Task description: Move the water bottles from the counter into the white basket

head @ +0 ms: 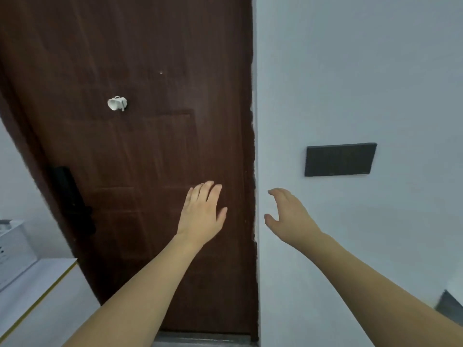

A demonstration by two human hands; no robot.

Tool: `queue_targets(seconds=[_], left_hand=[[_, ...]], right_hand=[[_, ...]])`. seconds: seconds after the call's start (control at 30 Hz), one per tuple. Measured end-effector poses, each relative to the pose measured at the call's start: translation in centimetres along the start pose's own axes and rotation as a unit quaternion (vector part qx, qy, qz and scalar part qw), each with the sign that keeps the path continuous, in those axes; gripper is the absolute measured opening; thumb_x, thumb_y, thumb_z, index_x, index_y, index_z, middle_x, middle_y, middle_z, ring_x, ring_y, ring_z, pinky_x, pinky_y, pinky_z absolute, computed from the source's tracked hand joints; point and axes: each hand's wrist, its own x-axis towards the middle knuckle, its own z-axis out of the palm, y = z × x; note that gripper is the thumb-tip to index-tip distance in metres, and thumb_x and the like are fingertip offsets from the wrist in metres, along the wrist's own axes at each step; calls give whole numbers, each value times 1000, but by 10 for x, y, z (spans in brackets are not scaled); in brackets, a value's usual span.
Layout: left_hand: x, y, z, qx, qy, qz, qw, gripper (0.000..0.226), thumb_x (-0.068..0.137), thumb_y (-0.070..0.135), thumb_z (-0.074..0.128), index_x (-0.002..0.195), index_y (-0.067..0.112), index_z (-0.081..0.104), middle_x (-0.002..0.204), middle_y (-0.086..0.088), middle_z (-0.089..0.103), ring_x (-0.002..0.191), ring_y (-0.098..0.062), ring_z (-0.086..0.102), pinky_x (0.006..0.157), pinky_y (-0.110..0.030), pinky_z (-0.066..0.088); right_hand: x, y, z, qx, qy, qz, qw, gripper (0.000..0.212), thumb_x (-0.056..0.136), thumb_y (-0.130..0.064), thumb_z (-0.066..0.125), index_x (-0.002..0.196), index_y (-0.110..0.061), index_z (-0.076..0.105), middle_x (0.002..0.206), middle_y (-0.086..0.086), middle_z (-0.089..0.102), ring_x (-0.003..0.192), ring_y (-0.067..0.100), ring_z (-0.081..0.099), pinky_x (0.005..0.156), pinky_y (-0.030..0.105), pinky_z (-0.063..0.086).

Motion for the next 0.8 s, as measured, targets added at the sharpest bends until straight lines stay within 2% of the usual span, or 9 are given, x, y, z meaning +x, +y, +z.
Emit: queue_targets(seconds=[0.1,0.27,0.53,0.8], left_hand=[[10,42,-5,-4,-1,4,1000,59,96,39,56,148,14,41,151,-8,42,142,-26,34,122,-46,22],[19,127,-13,13,18,31,999,57,93,35,62,142,9,48,144,-12,49,136,-29,42,119,-49,27],[13,266,5,1,0,-5,1000,54,94,36,63,138,7,52,142,-14,53,130,-32,49,113,-45,37],[35,337,36,-11,-28,16,999,56,96,35,59,144,8,47,147,-13,48,135,-32,42,118,-46,30]], right_hand=[[-17,35,-27,-4,2,18,1000,61,94,-34,58,147,-20,33,154,1,35,139,23,36,114,38,31],[-49,108,-75,3,1,4,1000,60,93,-27,56,147,-11,34,153,4,36,138,23,35,114,34,28],[-91,223,-145,-1,-30,-10,999,60,93,-27,55,147,-11,33,153,3,36,138,23,34,114,32,27],[-105,297,-178,-26,-26,2,999,59,94,-29,55,147,-14,34,153,1,35,139,23,33,114,32,27]])
